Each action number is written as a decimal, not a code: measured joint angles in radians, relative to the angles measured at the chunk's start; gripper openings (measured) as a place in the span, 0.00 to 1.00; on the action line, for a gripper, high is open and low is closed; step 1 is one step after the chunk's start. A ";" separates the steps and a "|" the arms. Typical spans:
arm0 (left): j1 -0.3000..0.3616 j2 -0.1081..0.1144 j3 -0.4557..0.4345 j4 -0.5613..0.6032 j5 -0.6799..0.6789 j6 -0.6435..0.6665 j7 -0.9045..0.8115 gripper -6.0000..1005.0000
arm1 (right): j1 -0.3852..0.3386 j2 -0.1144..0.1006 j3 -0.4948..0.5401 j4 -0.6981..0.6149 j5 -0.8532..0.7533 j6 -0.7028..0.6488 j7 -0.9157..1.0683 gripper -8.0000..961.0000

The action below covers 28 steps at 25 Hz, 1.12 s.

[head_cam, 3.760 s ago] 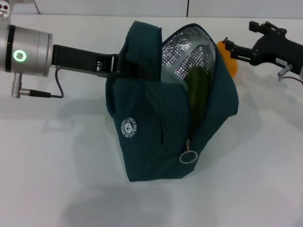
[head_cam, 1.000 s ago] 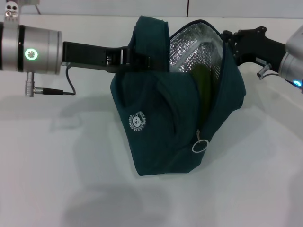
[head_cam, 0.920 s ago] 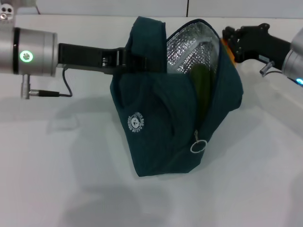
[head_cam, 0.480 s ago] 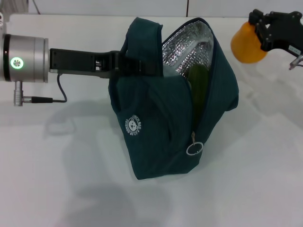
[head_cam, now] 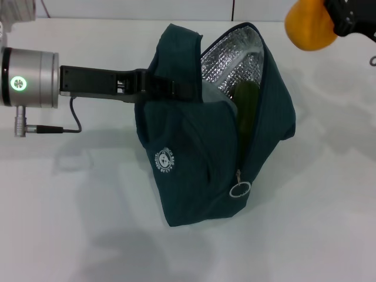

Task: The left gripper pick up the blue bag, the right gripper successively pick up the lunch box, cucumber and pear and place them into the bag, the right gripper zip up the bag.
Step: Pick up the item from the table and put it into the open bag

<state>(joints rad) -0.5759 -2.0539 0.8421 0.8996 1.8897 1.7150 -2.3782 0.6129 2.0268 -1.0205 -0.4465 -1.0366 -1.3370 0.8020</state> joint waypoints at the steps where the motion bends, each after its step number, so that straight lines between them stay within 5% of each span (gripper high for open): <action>1: 0.000 0.000 0.000 0.000 0.000 0.000 0.000 0.04 | 0.000 0.001 -0.002 -0.003 0.007 -0.026 0.002 0.09; 10: 0.008 -0.002 0.000 0.000 0.000 0.000 0.002 0.04 | 0.037 0.001 -0.100 -0.043 0.080 -0.135 0.066 0.11; 19: 0.008 -0.005 0.002 -0.001 0.000 0.000 0.015 0.04 | 0.102 0.001 -0.314 -0.039 0.136 -0.051 0.068 0.13; 28: 0.014 -0.001 -0.001 -0.005 0.000 -0.007 0.027 0.04 | 0.085 0.001 -0.431 -0.033 0.136 0.015 0.069 0.14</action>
<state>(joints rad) -0.5620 -2.0551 0.8411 0.8950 1.8897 1.7076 -2.3517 0.6983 2.0279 -1.4518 -0.4797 -0.9001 -1.3221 0.8711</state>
